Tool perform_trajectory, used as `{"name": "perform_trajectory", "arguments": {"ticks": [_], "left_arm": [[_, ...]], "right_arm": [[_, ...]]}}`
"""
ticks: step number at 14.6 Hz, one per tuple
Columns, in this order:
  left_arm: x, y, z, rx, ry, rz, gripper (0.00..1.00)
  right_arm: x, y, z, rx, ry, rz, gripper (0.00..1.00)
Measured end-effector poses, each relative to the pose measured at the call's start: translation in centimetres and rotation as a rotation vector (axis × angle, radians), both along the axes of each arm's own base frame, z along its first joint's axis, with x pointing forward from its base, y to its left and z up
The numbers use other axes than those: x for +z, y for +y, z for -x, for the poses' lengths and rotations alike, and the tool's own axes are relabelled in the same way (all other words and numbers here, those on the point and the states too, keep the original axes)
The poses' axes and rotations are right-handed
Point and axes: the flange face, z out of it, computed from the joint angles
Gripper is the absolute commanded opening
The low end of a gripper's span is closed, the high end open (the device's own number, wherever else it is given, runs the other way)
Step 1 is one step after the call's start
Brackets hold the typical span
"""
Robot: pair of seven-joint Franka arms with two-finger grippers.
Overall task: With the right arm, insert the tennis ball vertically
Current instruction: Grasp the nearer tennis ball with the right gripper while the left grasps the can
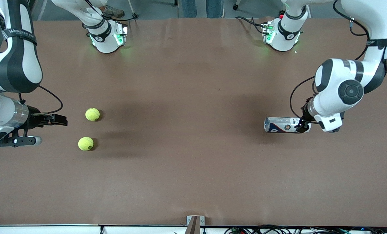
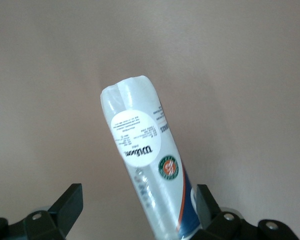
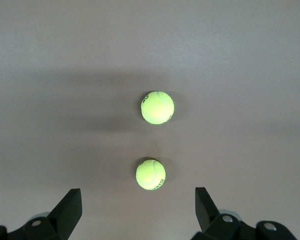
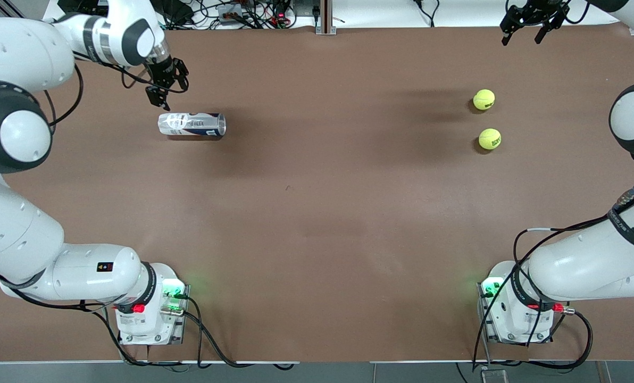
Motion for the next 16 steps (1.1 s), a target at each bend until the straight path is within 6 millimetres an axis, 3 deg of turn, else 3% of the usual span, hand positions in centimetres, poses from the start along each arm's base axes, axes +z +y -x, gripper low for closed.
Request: {"name": "perform_trajectory", "arguments": {"ticks": [5, 8, 12, 16], "left_arm": [[-3.8, -0.4, 0.0, 0.181, -0.013, -0.159, 1.0], [-5.1, -2.7, 0.5, 0.254, -0.059, -0.259, 1.0], [-8.7, -6.7, 1.9, 0.26, -0.098, -0.365, 1.0], [-10.7, -8.0, 3.0, 0.212, -0.109, -0.425, 1.0]], "right_arm": [[-4.6, -0.8, -1.6, -0.013, -0.007, 0.003, 1.0], [-8.9, -1.4, -1.8, -0.022, 0.014, 0.004, 1.0], [-14.6, -2.6, -2.2, -0.04, 0.019, 0.007, 1.0], [-18.9, -3.1, -2.6, -0.046, 0.026, 0.009, 1.0]]}}
